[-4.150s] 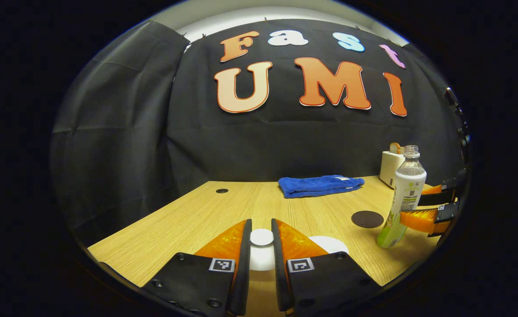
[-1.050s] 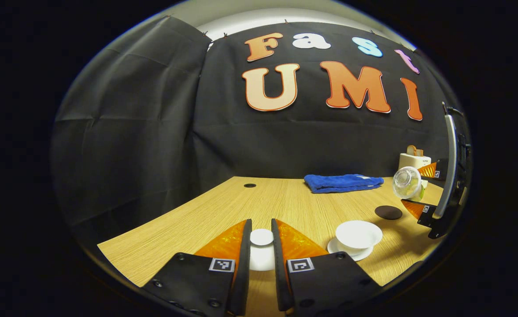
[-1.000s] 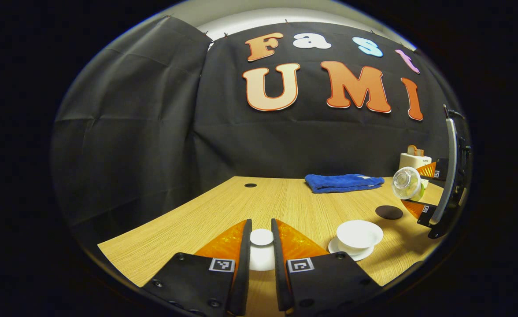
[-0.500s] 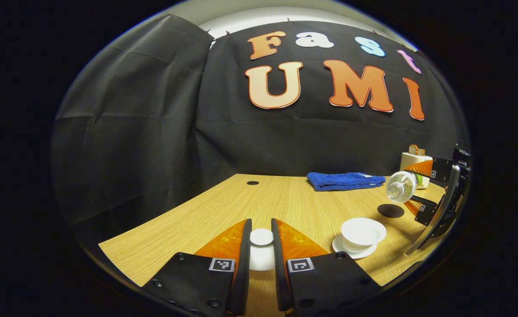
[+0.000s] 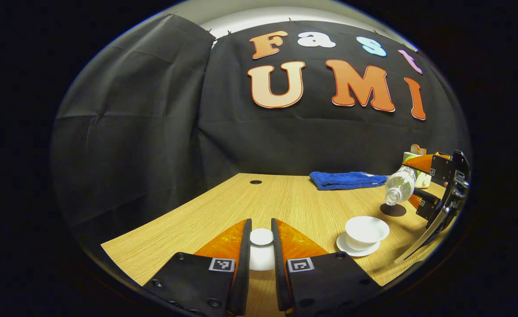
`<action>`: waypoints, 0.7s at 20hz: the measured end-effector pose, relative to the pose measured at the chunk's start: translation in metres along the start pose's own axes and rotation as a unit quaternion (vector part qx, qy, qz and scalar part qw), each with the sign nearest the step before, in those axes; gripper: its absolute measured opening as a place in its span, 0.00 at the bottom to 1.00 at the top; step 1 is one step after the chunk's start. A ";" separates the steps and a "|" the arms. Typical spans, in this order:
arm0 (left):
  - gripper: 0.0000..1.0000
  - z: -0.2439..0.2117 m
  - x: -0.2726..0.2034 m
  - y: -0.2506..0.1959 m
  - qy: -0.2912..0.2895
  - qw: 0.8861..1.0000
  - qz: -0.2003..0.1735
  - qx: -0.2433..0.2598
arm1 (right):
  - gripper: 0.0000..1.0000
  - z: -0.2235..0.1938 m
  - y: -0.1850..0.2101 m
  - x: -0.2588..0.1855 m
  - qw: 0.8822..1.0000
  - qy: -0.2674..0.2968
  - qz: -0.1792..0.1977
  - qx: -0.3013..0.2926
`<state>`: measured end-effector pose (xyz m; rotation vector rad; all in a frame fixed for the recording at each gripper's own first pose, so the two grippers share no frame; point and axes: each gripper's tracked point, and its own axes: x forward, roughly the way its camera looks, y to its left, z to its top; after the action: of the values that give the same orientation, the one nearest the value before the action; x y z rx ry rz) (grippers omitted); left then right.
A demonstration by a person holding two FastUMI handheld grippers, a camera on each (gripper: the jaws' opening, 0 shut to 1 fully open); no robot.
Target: Open the teacup lid with one hand, grasp the water bottle and pour water into the teacup with the other hand; after pouring, place the water bottle on the coaster and then close the teacup lid.
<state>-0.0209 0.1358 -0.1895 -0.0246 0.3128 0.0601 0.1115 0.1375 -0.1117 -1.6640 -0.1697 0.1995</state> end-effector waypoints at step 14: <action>0.30 -0.001 0.000 0.003 0.001 1.000 0.000 -0.004 | 0.65 0.004 -0.009 0.005 0.999 -0.016 -0.018 -0.044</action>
<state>-0.0220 0.1385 -0.1906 -0.0322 0.3138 0.0615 0.1158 0.1432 -0.1030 -1.7449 -0.2342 0.1934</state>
